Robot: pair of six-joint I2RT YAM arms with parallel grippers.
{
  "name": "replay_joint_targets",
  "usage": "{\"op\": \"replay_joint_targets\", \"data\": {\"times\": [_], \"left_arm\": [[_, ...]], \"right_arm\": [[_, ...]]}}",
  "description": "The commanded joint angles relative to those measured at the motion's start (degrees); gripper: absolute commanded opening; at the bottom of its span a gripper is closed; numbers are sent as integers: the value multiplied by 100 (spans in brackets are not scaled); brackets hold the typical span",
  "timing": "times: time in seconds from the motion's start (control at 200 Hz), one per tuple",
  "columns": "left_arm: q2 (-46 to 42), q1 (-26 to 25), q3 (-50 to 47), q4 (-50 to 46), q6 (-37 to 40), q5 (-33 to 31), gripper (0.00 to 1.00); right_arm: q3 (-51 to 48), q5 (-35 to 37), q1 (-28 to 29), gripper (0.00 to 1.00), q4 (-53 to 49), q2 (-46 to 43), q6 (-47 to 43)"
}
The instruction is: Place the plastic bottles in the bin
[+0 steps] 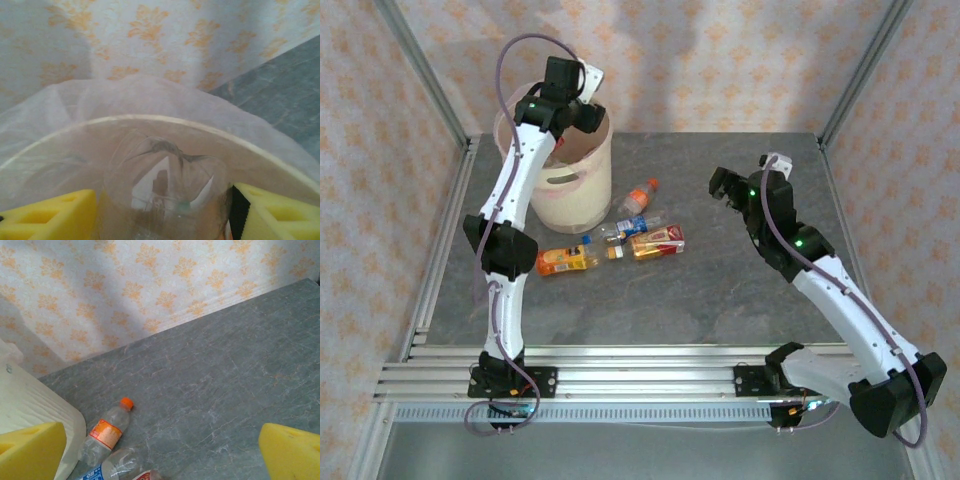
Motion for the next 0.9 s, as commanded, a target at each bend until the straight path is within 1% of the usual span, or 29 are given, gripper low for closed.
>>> {"op": "replay_joint_targets", "data": {"times": [0.0, 0.07, 0.135, 0.26, 0.39, 0.505, 0.595, 0.661, 0.721, 0.896], "left_arm": [[157, 57, 169, -153, -311, 876, 67], [217, 50, 258, -160, -488, 1132, 63], [273, 41, 291, -155, -615, 1185, 61], [340, -11, 300, -150, -735, 1293, 60], [423, -187, 405, -150, -790, 1311, 60], [529, -335, 659, -199, -815, 1257, 65], [541, -390, 810, -225, -851, 1143, 73], [493, -399, 914, -269, -874, 946, 82], [392, -400, 955, -313, -862, 597, 88], [-136, -382, 952, -390, -859, -1062, 100]], "right_arm": [[196, 264, -19, 99, -154, -8, 96], [214, 346, -19, 99, -182, -17, 95], [223, 388, -20, 99, -200, -26, 105], [240, 397, -20, 99, -219, -9, 92], [257, 389, -20, 99, -218, 42, 95], [298, 358, -20, 99, -293, 129, 179], [375, 339, -20, 99, -459, 204, 234], [421, 375, -20, 99, -603, 245, 274], [450, 457, -20, 99, -763, 272, 353], [542, 534, 36, 99, -1232, 415, 688]]}}
